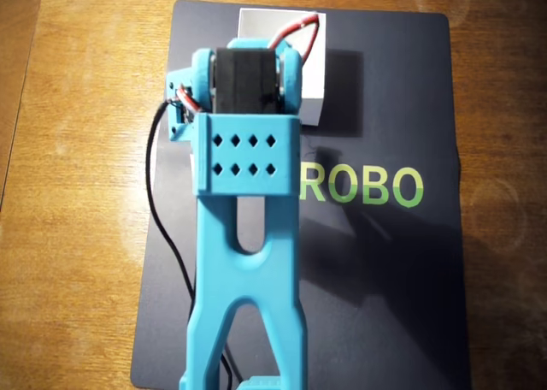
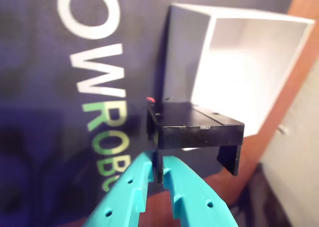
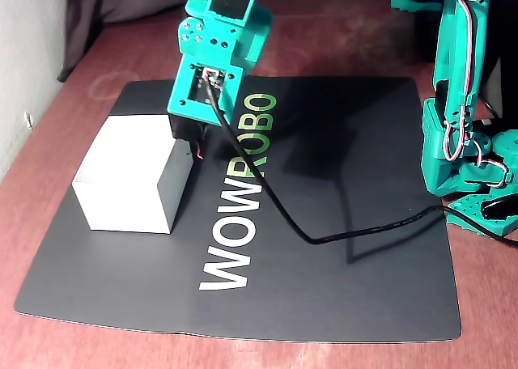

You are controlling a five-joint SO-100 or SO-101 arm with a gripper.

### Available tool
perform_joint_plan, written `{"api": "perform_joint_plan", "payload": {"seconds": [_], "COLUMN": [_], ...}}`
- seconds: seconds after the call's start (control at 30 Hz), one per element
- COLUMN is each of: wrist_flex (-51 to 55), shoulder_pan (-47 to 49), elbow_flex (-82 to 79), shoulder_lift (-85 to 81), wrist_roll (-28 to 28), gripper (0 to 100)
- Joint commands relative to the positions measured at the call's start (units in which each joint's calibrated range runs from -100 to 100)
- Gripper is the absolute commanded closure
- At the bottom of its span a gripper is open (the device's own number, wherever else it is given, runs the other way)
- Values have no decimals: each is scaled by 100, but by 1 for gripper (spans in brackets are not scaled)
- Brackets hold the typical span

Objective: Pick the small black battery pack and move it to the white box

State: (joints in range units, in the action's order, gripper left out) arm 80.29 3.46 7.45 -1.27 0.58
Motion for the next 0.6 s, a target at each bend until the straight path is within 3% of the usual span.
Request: {"api": "perform_joint_plan", "payload": {"seconds": [0.0,0.23,0.57], "wrist_flex": [52,-123,-1762], "shoulder_pan": [141,152,-340], "elbow_flex": [738,1490,1499], "shoulder_lift": [-272,-184,158], "wrist_roll": [70,271,716], "gripper": [99,99,99]}}
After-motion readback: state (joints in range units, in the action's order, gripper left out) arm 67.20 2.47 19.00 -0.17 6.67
